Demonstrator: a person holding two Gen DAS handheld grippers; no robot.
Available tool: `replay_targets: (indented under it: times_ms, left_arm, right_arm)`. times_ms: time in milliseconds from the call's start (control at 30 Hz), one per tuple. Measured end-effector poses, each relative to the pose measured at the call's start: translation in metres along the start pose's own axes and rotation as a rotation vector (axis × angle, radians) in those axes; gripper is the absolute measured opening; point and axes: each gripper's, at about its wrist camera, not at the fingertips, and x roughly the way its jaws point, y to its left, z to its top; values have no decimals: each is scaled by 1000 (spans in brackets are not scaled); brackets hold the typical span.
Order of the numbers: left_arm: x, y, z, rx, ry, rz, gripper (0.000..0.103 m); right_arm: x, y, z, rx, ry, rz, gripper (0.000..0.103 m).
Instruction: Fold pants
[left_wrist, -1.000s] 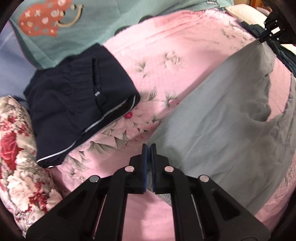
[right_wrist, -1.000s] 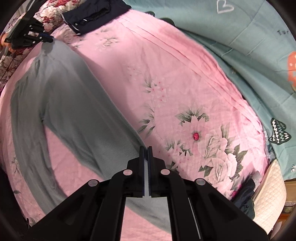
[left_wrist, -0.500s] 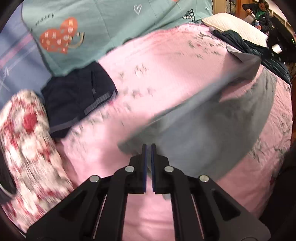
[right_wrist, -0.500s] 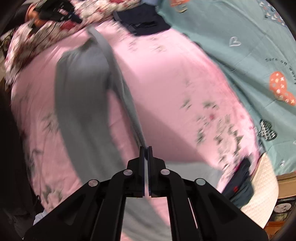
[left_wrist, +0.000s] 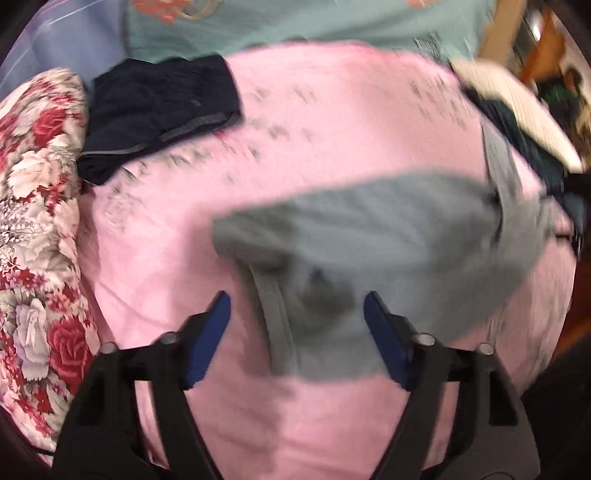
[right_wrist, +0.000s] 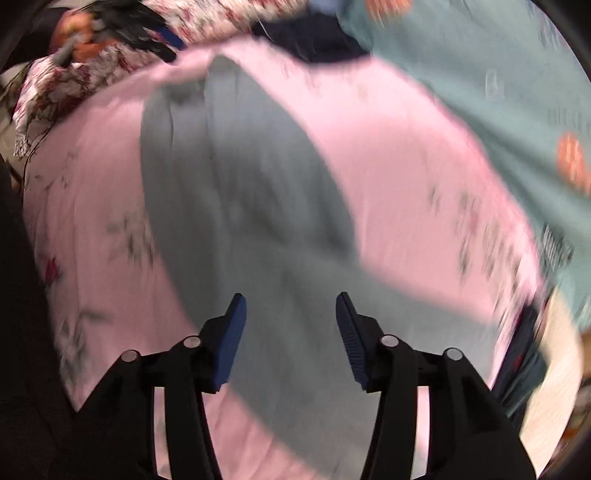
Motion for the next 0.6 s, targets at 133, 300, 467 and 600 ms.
replay_targets:
  times_ms: [133,300,467,600]
  left_arm:
    - [11,20,17,-111,29,-56,76]
    - [33,34,23,-149,101,-45,76]
    - [47,62,30,-246,110,-62,74]
    - [62,70,37,-285,122,-135,67]
  right_arm:
    - [19,25,28,-213,-14,-42,51]
    - [44,35,29,-392,31,-86,51]
    - [54,34,24,-465,52,-92,51]
    - [59,36,21,-510,71,-85,51]
